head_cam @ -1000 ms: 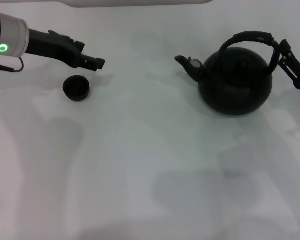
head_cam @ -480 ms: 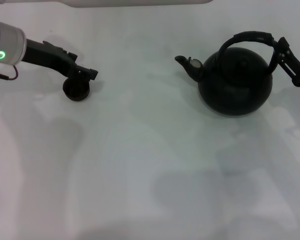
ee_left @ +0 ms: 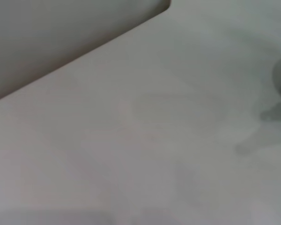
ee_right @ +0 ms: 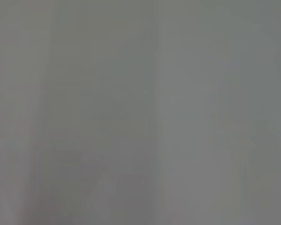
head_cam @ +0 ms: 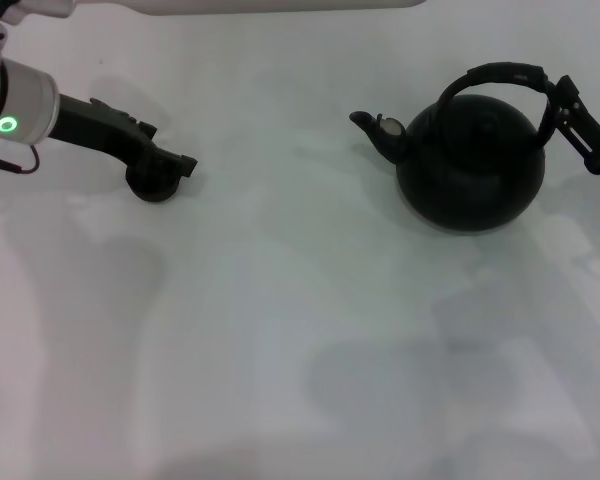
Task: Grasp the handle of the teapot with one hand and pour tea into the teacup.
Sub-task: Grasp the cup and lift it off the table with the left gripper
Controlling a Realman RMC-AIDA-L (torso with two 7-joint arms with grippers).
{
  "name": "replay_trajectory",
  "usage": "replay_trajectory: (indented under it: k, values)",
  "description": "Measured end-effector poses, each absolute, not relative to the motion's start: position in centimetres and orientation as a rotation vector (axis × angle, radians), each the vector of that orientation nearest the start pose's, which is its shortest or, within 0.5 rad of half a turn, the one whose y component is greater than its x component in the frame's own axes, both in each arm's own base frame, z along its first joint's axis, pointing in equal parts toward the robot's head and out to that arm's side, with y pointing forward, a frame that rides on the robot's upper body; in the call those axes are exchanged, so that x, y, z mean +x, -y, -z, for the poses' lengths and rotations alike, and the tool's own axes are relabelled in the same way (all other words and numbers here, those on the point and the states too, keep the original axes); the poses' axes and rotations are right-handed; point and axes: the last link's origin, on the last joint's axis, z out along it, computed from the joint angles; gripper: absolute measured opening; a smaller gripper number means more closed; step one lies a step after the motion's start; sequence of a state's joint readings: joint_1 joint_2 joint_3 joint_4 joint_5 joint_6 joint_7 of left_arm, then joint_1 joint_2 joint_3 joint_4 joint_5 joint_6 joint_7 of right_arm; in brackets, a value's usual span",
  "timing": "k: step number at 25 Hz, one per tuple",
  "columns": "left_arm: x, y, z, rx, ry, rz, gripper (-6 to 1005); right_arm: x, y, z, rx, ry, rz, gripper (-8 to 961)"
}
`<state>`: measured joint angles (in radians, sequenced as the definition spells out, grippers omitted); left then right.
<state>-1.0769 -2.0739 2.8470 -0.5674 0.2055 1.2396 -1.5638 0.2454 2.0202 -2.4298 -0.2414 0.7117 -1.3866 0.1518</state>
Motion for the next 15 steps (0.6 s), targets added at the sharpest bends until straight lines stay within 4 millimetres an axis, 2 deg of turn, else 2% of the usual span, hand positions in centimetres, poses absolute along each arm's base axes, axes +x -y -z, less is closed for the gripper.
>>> replay_trajectory:
  k: [15]
  values:
    - [-26.7, -40.51, 1.15, -2.627, 0.903, -0.134, 837, 33.27, -26.33, 1.55, -1.739, -0.397, -0.796, 884]
